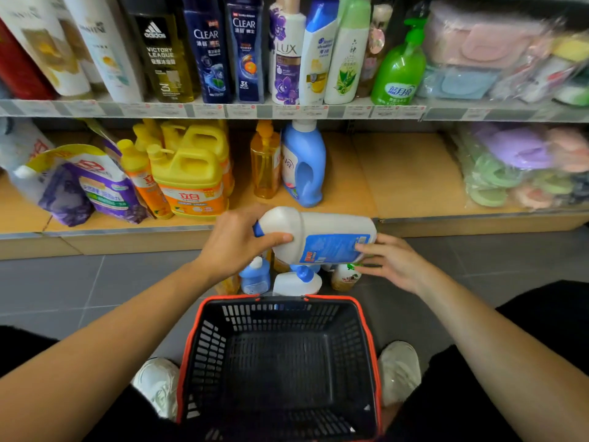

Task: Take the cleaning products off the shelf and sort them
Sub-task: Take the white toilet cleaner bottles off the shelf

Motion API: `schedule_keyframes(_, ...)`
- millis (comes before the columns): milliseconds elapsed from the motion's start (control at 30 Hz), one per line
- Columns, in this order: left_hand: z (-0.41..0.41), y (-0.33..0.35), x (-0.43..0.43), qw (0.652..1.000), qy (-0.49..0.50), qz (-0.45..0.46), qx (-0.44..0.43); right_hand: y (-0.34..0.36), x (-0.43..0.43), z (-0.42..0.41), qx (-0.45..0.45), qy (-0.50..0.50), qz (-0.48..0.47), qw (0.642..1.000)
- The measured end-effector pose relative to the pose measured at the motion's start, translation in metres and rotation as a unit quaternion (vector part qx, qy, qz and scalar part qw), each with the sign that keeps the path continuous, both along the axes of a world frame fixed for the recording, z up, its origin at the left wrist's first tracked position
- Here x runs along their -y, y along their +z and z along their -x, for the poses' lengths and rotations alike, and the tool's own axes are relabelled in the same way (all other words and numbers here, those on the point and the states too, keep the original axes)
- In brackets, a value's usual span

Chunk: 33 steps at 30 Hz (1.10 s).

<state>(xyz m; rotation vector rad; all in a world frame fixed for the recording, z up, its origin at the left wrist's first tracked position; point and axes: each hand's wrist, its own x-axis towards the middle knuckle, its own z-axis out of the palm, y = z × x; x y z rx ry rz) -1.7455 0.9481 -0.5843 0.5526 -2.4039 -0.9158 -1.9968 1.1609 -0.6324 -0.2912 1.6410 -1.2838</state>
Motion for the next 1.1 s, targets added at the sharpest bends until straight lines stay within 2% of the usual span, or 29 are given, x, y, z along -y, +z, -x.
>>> schedule_keyframes(100, 0.018, -0.007, -0.008, 0.998, -0.034, 0.037, 0.024, -0.017, -0.015, -0.001, -0.011, -0.002, -0.048, 0.999)
schedule_keyframes(167, 0.03, -0.012, -0.014, 0.995, -0.071, 0.059, 0.026, -0.027, -0.023, 0.0, -0.056, 0.016, -0.097, 0.994)
schedule_keyframes(233, 0.042, -0.016, -0.019, 0.991, -0.103, 0.077, 0.042, -0.038, -0.028, 0.0, -0.147, 0.037, -0.153, 0.976)
schedule_keyframes(300, 0.054, -0.018, -0.025, 0.986, -0.122, 0.094, 0.06, -0.044, -0.029, 0.002, -0.27, 0.063, -0.195, 0.941)
schedule_keyframes(400, 0.075, -0.025, -0.037, 0.982, -0.137, 0.112, 0.059, -0.046, -0.026, 0.001, -0.361, 0.073, -0.17, 0.914)
schedule_keyframes(500, 0.093, -0.036, -0.053, 0.972, -0.17, 0.123, 0.104, -0.049, -0.022, -0.003, -0.359, 0.127, -0.092, 0.92)
schedule_keyframes(633, 0.099, -0.064, -0.063, 0.967, -0.194, 0.077, 0.147, -0.061, -0.021, -0.01, -0.378, 0.191, -0.05, 0.905)
schedule_keyframes(800, 0.095, -0.093, -0.059, 0.957, -0.215, 0.035, 0.19, -0.075, -0.02, -0.013, -0.409, 0.262, -0.095, 0.869)
schedule_keyframes(933, 0.075, -0.11, -0.028, 0.939, -0.173, 0.123, 0.271, -0.083, -0.019, -0.011, -0.404, 0.295, -0.16, 0.851)
schedule_keyframes(1000, 0.062, -0.12, -0.019, 0.929, -0.168, 0.1, 0.315, -0.084, -0.019, -0.01, -0.4, 0.299, -0.168, 0.85)
schedule_keyframes(1100, 0.051, -0.129, -0.023, 0.942, -0.155, 0.036, 0.296, -0.08, -0.016, -0.014, -0.399, 0.291, -0.138, 0.859)
